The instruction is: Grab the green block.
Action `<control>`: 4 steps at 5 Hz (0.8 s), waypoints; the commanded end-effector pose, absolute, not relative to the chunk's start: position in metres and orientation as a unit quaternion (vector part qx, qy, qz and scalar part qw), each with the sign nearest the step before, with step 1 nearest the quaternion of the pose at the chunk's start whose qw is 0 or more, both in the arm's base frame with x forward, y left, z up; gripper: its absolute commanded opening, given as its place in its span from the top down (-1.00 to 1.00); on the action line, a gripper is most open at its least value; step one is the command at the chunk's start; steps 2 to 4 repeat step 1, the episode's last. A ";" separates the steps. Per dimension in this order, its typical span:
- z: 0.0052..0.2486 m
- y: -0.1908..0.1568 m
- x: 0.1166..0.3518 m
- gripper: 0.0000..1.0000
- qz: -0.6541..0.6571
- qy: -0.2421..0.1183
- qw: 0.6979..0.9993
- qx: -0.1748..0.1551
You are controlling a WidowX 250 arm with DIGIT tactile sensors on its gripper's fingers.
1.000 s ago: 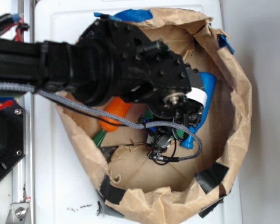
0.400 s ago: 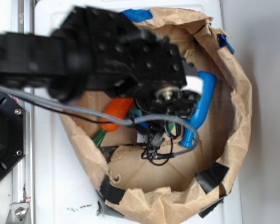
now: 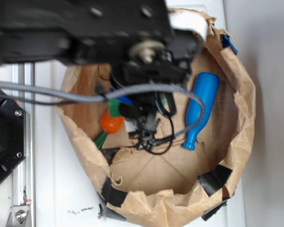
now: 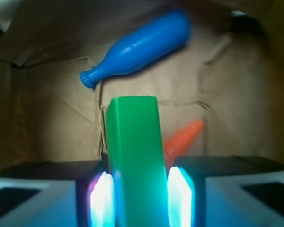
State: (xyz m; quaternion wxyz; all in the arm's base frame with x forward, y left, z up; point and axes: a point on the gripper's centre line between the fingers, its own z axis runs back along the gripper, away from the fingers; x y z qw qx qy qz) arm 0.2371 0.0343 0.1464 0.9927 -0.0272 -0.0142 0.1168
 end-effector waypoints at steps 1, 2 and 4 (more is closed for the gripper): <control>0.175 0.036 0.237 1.00 0.155 -0.050 0.987 -0.010; 0.175 0.036 0.237 1.00 0.155 -0.050 0.987 -0.010; 0.175 0.036 0.237 1.00 0.155 -0.050 0.987 -0.010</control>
